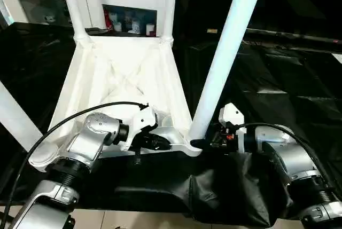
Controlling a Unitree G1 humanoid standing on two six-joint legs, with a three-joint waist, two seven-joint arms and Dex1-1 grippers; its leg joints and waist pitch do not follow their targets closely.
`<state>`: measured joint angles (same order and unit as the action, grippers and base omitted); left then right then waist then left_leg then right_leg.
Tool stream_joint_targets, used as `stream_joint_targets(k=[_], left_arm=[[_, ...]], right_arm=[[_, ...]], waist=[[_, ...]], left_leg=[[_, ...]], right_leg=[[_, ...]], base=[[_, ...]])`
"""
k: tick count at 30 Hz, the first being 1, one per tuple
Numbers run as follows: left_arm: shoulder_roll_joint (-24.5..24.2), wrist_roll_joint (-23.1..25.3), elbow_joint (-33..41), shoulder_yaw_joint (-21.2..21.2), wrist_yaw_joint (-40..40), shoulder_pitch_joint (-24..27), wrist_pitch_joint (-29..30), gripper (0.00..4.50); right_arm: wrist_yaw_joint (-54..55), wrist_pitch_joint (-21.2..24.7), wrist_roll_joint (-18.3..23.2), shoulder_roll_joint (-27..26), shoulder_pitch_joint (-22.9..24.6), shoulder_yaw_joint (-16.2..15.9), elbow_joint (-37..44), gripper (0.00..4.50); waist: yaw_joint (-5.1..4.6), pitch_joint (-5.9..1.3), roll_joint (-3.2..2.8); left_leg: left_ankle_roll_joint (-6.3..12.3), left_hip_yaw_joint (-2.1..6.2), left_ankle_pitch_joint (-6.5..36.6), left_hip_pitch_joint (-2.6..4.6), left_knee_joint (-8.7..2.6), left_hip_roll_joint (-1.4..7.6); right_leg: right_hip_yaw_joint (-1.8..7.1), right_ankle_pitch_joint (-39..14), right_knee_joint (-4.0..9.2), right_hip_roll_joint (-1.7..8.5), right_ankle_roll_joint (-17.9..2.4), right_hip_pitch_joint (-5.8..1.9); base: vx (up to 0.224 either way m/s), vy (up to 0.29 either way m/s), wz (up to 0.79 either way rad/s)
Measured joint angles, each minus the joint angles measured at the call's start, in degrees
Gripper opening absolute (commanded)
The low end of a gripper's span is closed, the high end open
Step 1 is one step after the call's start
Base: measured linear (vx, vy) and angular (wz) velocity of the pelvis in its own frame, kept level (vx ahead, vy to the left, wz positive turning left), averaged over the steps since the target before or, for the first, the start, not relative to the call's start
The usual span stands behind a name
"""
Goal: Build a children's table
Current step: Rotate leg to tighten
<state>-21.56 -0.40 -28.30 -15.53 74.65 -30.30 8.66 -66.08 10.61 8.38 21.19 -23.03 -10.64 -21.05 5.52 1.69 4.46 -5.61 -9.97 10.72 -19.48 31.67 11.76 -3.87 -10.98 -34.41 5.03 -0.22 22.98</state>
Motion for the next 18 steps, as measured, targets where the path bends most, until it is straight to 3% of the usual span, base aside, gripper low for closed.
stream_joint_targets(k=[8,11,18], left_arm=[[0.5,0.5,-0.3,0.7,-2.6,0.0,-0.1,0.0],[4.8,3.9,-4.4,1.7,-13.5,-2.1,-0.3,0.0],[12.1,7.7,-7.5,2.1,-29.3,-4.4,3.5,0.0]], right_arm=[[2.6,-0.1,0.0,-2.1,0.5,1.8,-1.4,2.04],[18.1,-2.0,-1.8,-8.7,-1.1,5.4,-7.5,2.03],[41.0,0.1,-3.1,-18.3,-5.6,10.6,-13.7,2.01]], waist=[[0.16,-0.04,0.08],[-0.78,-0.09,0.27],[-1.58,-0.12,0.21]], left_leg=[[-0.01,0.0,0.0,0.14,0.06,0.0],[-0.09,-0.01,-0.1,0.51,0.35,-0.01],[-0.09,0.13,-0.1,0.48,0.35,-0.07]], right_leg=[[0.01,0.0,-0.09,0.0,0.0,-0.11],[0.06,0.0,-0.28,0.05,0.1,-0.27],[-0.06,0.0,0.01,0.08,0.1,-0.18]], base=[[0.0,0.0,0.0],[-0.039,0.0,-0.05],[-0.009,0.001,-0.01]])
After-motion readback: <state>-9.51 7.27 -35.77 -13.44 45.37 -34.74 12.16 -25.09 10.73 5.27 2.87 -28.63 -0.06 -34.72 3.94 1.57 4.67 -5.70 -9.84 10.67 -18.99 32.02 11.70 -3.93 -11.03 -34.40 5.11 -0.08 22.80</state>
